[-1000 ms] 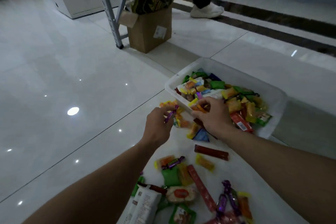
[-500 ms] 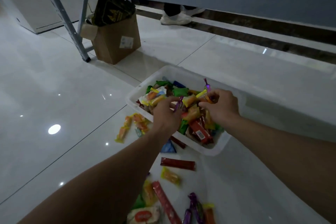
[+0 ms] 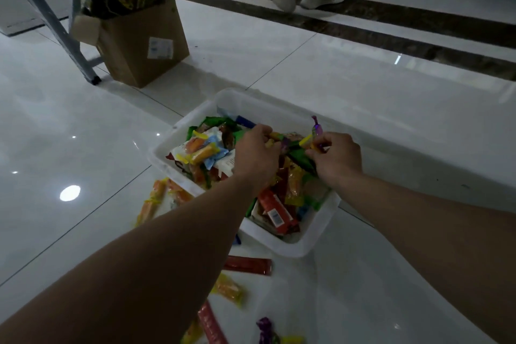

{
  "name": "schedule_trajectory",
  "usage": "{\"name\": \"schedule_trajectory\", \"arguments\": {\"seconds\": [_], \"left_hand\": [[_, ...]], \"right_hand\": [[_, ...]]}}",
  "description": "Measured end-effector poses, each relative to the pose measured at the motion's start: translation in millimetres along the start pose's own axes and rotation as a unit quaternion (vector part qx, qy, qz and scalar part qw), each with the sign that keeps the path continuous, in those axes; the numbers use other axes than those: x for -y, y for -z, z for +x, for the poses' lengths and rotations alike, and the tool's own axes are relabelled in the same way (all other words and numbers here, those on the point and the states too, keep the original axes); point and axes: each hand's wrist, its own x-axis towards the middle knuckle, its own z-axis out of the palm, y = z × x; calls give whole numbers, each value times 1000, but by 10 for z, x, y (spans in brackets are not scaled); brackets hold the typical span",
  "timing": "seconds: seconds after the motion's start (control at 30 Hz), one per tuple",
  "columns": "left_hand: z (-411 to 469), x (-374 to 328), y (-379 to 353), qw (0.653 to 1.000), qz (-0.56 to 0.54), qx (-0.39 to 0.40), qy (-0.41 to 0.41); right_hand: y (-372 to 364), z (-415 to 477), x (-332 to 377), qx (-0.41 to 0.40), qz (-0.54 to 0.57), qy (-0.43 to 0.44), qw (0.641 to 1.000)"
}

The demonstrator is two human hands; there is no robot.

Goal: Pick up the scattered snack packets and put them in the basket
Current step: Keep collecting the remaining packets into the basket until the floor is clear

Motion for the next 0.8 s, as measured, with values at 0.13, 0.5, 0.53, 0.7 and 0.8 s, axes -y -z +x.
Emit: {"name": "schedule_trajectory", "arguments": {"seconds": [0.13, 0.5, 0.53, 0.7, 0.8], "left_hand": [[-76, 161, 113, 999, 19, -22, -45], [-448, 700, 1153, 1000, 2, -17, -14], [-524, 798, 1295, 1000, 5, -19, -8], [-950, 1427, 1975, 998, 29, -45, 40], [-1219, 1833, 2268, 994, 72, -40, 77]], "right_hand": [[-89, -74, -68, 9, -33, 2, 999], [-525, -805, 570, 4, -34, 110, 993], [-613, -909, 666, 13, -19, 106, 994], [-1145, -1495, 1018, 104, 51, 114, 987], [-1461, -1853, 1035, 180, 27, 105, 978]]}}
